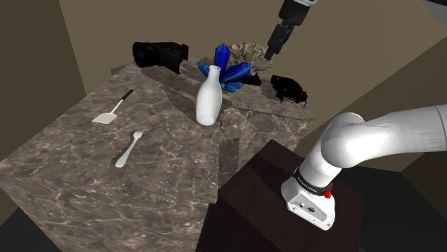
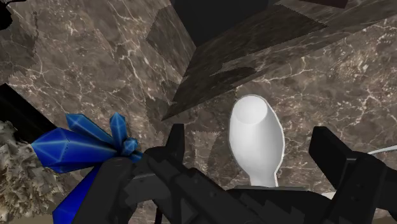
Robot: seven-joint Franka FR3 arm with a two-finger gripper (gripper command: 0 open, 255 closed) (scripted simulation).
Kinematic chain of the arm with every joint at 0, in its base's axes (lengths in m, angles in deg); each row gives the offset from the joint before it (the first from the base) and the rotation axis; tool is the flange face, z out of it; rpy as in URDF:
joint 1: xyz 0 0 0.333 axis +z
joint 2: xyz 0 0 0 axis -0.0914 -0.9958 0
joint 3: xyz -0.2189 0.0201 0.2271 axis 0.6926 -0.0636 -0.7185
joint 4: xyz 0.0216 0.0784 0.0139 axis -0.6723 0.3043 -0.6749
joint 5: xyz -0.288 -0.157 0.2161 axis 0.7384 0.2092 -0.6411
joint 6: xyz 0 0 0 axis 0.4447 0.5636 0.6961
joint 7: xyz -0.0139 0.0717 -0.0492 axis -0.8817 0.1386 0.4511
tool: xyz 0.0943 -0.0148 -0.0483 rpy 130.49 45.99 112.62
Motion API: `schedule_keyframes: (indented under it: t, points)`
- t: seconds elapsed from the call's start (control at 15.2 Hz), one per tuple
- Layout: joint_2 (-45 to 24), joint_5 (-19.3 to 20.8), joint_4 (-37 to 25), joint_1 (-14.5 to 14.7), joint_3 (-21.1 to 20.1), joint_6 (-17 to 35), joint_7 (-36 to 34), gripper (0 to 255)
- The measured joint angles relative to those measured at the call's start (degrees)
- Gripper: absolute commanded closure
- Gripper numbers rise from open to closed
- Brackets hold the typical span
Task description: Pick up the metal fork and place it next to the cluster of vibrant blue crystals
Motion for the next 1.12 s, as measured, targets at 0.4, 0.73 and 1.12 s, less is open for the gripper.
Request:
schedule_keyframes:
  t: [0.4,0.73,1.12]
  points:
    - [-1.43,-3.58,2.42,-0.23,-5.34,2.20,-9.03,0]
    - [-4.89,-8.09,4.55,-0.41,-12.09,6.16,-20.39,0]
    - [-12.41,-12.43,4.13,-1.27,-20.05,11.80,-33.68,0]
